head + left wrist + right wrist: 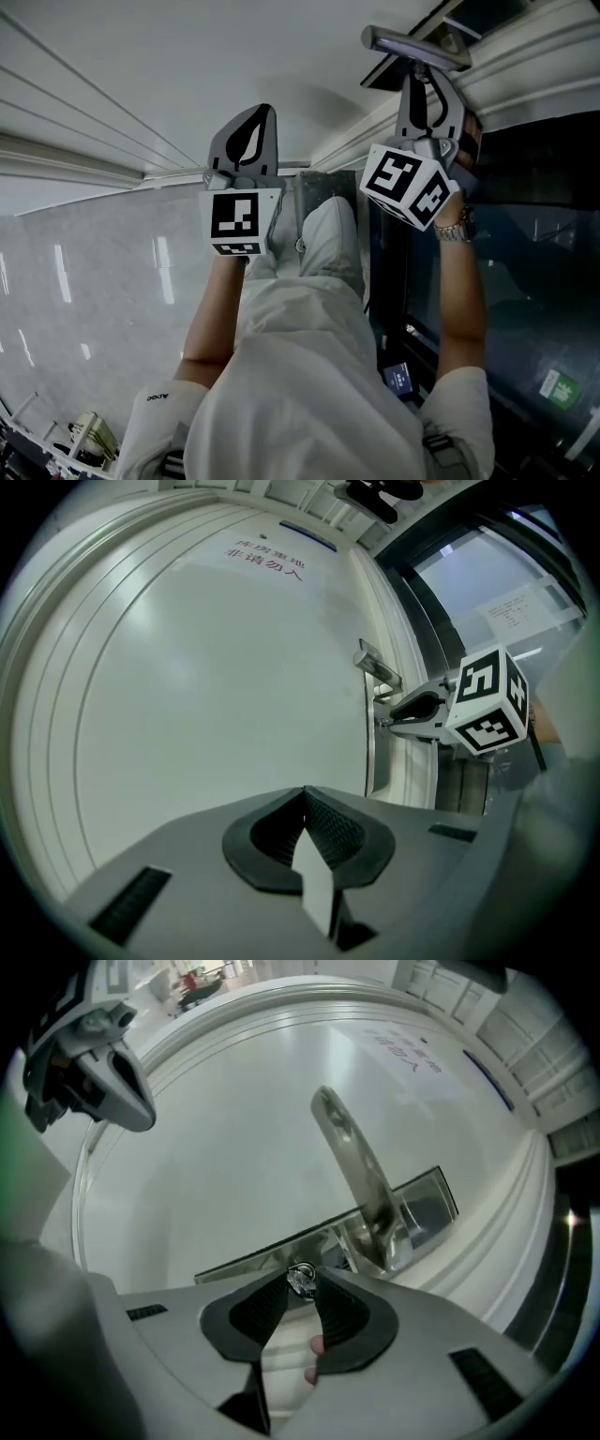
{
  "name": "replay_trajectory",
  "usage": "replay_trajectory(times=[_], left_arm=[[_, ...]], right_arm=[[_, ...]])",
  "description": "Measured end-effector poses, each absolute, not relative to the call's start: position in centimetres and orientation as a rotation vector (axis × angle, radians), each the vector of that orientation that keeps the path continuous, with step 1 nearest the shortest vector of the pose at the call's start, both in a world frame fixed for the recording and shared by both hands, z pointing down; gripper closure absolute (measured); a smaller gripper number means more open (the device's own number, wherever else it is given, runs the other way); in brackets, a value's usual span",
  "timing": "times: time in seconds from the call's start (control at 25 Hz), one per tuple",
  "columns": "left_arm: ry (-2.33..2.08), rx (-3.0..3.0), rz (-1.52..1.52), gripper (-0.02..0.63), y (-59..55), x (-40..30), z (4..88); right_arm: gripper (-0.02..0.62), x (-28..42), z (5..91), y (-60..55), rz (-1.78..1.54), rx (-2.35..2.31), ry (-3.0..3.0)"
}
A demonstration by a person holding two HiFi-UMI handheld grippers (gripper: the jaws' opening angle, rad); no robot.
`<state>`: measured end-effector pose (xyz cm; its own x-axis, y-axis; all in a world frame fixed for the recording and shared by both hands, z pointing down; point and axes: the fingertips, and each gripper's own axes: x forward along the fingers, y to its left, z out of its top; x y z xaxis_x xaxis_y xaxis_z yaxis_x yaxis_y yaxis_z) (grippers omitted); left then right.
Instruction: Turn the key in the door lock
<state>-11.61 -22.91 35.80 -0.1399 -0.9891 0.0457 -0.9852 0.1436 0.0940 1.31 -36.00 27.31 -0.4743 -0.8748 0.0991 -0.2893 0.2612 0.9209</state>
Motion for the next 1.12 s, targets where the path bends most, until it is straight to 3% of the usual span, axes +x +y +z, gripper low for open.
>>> replay_trajectory(times=[0.24, 0.68, 1.12], left_arm=[[-2.309, 1.98, -0.067, 0.598, -22.4, -12.1, 35.9], [-2.311, 1.963, -0.061, 0.598, -21.9, -12.5, 36.3], [-2.336, 1.937, -0.035, 0.598, -21.1, -13.3, 36.6]], right_arm=[[0.503, 1.5, 26.7, -36.0, -0.936, 1.155, -2.122], [0.497, 1.5, 26.5, -36.3, -0.745, 1.214, -2.255], [0.495, 1.8, 26.8, -35.8, -0.764, 1.31, -2.353]])
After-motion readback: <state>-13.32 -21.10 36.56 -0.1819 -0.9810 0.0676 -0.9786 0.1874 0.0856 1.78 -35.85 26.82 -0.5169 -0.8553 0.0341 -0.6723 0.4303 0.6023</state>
